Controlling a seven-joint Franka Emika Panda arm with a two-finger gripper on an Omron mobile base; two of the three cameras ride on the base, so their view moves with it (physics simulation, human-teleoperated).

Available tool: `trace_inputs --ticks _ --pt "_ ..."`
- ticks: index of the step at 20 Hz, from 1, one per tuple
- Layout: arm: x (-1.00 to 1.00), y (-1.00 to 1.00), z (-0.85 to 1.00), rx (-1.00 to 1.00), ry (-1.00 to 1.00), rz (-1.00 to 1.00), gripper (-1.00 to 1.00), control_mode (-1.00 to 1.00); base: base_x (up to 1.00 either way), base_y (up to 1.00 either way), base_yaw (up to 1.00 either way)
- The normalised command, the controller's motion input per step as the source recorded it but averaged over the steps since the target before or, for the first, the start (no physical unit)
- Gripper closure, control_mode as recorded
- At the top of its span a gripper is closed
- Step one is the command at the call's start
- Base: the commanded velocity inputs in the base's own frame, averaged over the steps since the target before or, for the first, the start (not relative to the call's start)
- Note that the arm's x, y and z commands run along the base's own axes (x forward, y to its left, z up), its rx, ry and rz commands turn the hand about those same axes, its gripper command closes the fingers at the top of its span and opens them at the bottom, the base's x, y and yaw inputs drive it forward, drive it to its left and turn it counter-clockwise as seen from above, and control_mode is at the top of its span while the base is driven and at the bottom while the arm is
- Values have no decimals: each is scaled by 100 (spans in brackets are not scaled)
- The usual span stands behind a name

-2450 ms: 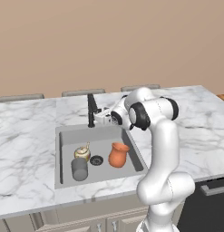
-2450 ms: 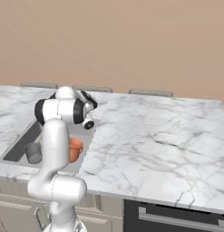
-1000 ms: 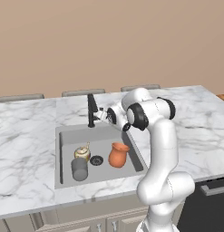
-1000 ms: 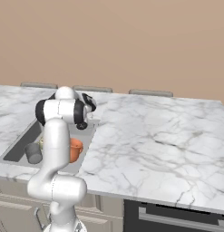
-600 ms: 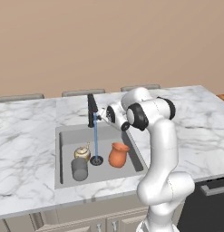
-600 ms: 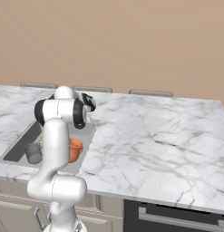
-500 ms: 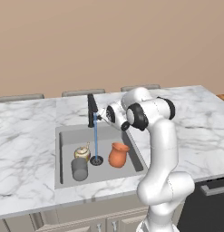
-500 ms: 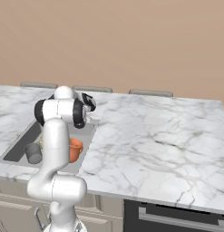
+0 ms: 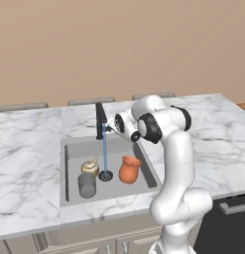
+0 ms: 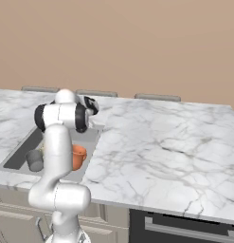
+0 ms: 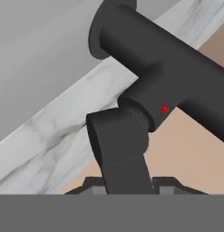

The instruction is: Pick the glass cup and jug and place them in the sink. Then turn on the water.

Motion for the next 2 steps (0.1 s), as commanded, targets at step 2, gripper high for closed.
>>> trace_inputs --ticks 2 --pt "0 0 0 0 0 0 100 -100 0 0 0"
